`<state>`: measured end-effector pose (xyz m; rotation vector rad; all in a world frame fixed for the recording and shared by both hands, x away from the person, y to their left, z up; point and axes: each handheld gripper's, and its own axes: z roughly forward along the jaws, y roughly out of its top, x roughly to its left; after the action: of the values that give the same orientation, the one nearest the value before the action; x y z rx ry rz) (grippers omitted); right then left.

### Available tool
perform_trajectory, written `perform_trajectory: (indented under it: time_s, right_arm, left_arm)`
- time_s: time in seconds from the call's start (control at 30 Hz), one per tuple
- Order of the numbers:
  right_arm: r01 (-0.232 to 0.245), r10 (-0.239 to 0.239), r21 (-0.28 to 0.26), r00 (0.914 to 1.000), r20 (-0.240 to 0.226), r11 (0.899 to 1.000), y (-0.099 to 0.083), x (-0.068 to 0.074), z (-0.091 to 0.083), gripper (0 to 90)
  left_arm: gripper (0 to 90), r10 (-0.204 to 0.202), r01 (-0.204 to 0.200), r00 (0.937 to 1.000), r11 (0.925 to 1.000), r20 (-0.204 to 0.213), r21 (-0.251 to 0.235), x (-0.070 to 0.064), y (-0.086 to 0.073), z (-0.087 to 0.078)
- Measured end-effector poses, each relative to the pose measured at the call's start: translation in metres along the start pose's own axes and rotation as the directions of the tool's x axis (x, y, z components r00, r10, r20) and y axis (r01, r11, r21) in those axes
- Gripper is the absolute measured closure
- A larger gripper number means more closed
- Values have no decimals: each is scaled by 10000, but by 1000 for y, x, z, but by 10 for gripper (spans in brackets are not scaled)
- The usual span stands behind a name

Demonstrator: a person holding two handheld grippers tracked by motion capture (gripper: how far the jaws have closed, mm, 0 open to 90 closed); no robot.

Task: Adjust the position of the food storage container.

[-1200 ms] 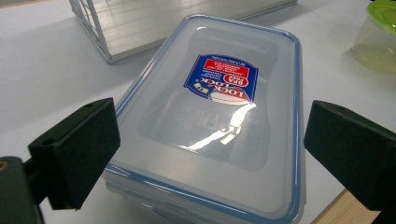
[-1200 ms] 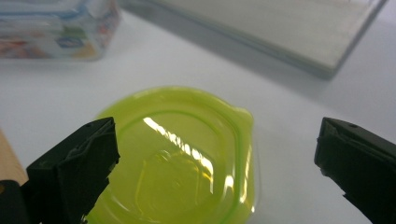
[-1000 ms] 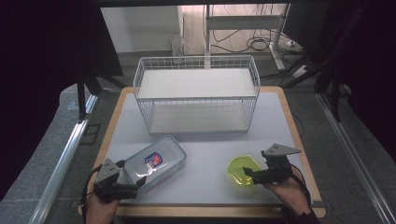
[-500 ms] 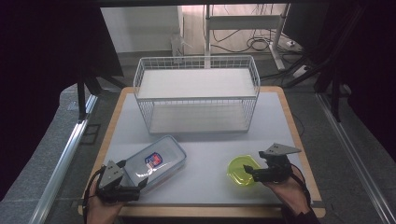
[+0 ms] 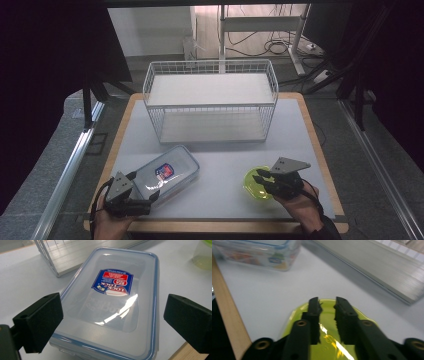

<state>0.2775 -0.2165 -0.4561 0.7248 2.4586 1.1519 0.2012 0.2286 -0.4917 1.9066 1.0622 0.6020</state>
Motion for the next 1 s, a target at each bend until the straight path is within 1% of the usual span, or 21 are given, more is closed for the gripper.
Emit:
perform_trajectory:
  time_s: [0.03,0.07,0.1,0.2,0.23,0.27,0.3,0.37,0.5,0.6,0.77,0.83,0.87,0.9,0.93,1.0]
  right_arm:
    - [83,-84,-14,9999,-116,10000,1,3,1,836]
    - [83,-84,-14,9999,-116,10000,1,3,1,836]
    - [193,-193,4,9993,-335,9998,4,8,3,900]
    - [225,-219,88,9979,-609,9997,6,14,8,900]
    - [225,-219,88,9979,-609,9997,6,14,8,900]
    - [291,-281,128,9971,-707,9995,8,17,12,900]
    - [291,-281,128,9971,-707,9995,8,17,12,900]
    - [355,-337,192,9959,-845,9992,9,22,17,900]
    - [475,-446,277,9941,-985,9985,9,25,23,900]
    - [504,-448,436,9917,-1201,9978,9,28,30,900]
    - [599,-513,624,9901,-1307,9963,7,29,38,900]
    - [610,-519,684,9905,-1269,9958,6,29,39,900]
    - [534,-433,766,9908,-1279,9956,6,28,41,900]
    - [534,-433,766,9908,-1279,9956,6,28,41,900]
    - [437,-335,761,9909,-1303,9961,5,27,41,900]
    - [463,-367,792,9922,-1190,9958,5,26,41,900]
  left_arm:
    - [27,15,-15,10000,10000,2,6,0,0,0]
    - [28,15,-15,10000,10000,2,6,0,0,0]
    - [29,54,-54,10000,10000,13,2,-1,0,0]
    - [31,80,-80,10000,10000,-11,-27,-1,0,0]
    - [32,80,-80,10000,10000,-11,-27,-1,0,0]
    - [32,68,-68,10000,10000,-26,-26,-1,0,0]
    - [33,68,-68,10000,10000,-26,-26,-1,0,0]
    - [34,73,-73,10000,10000,-39,3,-1,0,0]
    - [35,193,-192,9997,9998,-127,58,-2,0,0]
    - [36,201,-202,9997,9998,-135,-26,-2,0,0]
    - [36,178,-179,9998,9998,-127,-41,-2,0,0]
    - [36,175,-175,9998,9998,-123,-38,-2,0,0]
    - [37,175,-175,9998,9998,-116,-33,-2,0,0]
    - [37,188,-188,9997,9998,-125,-23,-2,0,0]
    - [38,210,-210,9997,9998,-135,-12,-2,0,0]
    - [38,216,-215,9997,9998,-133,34,-2,0,1]
